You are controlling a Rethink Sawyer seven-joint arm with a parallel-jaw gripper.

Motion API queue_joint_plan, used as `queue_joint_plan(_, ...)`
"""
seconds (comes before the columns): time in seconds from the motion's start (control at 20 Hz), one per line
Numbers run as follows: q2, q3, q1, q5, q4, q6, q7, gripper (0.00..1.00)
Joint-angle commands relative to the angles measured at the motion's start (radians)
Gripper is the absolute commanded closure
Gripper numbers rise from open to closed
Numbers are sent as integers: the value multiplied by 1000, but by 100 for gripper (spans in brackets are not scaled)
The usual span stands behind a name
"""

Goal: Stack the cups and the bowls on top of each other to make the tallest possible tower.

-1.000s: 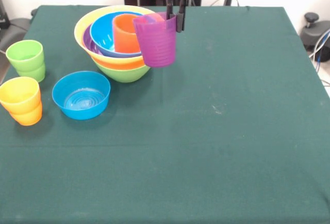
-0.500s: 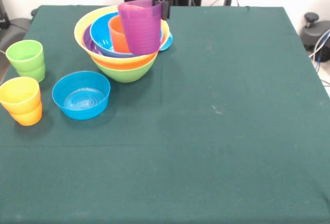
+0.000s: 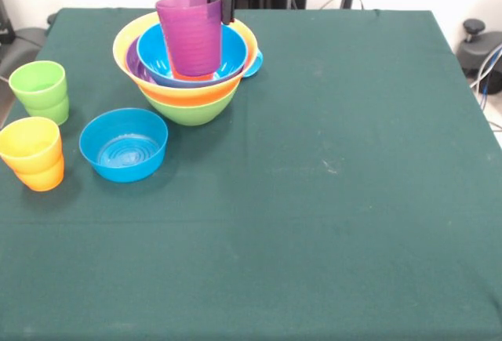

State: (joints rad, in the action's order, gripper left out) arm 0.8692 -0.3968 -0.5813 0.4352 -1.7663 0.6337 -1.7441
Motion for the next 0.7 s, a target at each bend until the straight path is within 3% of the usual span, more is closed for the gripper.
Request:
queue_joint_plan(0.05, -36, -91, 2, 51, -63, 66, 174, 100)
queue_joint_plan(0.7, -33, -152, -39, 98, -126, 37, 223, 100)
